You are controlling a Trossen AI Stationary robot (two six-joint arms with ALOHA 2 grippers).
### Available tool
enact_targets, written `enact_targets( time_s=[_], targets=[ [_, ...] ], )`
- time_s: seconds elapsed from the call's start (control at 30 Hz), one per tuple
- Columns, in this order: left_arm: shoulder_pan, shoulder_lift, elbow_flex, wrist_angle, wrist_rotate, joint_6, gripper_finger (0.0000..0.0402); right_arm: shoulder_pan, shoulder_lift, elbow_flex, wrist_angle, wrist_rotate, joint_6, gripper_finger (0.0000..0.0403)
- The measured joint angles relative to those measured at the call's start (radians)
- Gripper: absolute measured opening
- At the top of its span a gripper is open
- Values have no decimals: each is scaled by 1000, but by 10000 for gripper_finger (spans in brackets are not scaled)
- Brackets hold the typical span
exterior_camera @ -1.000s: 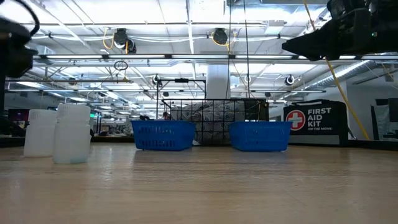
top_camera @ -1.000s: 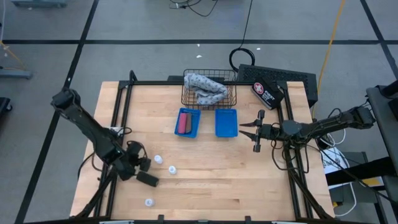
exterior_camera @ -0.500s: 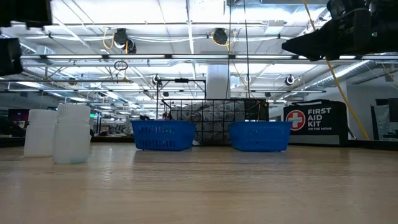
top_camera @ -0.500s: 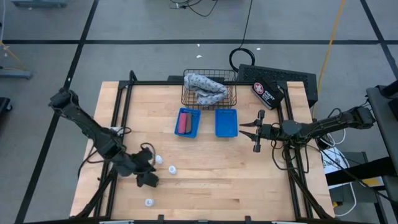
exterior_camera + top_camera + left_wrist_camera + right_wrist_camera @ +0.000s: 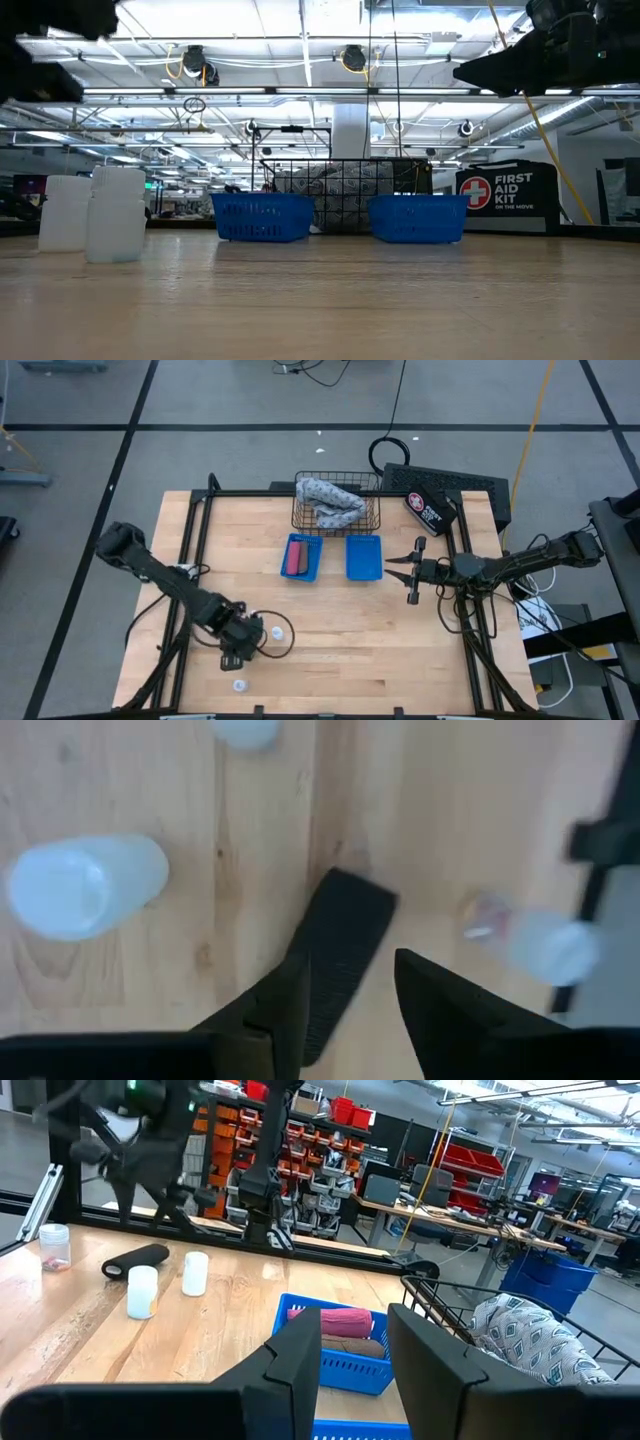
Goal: Pick & Place Medicine items
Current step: Put the black bandage into the left blue bin
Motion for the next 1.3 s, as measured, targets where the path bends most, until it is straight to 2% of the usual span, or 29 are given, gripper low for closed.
enact_targets(
  time_s=[0.13, 0.33, 0.6, 0.87, 1.07, 1.3],
  targets=[
    [18, 80, 0, -65, 67, 91, 182, 0, 0, 0, -4, 0, 3, 105],
    [16, 130, -1, -162, 121, 139, 249, 0, 0, 0, -27, 0, 4, 105],
    [-40, 132, -24, -102, 40, 85, 300, 0, 0, 0, -39, 0, 0, 105],
    [-121, 132, -49, -61, 2, 27, 293, 0, 0, 0, -67, 0, 0, 105],
    [-168, 132, -49, -60, -130, 14, 273, 0, 0, 0, -65, 0, -1, 105],
    [-205, 183, -50, -29, -100, 12, 255, 0, 0, 0, -71, 0, -1, 105]
  ],
)
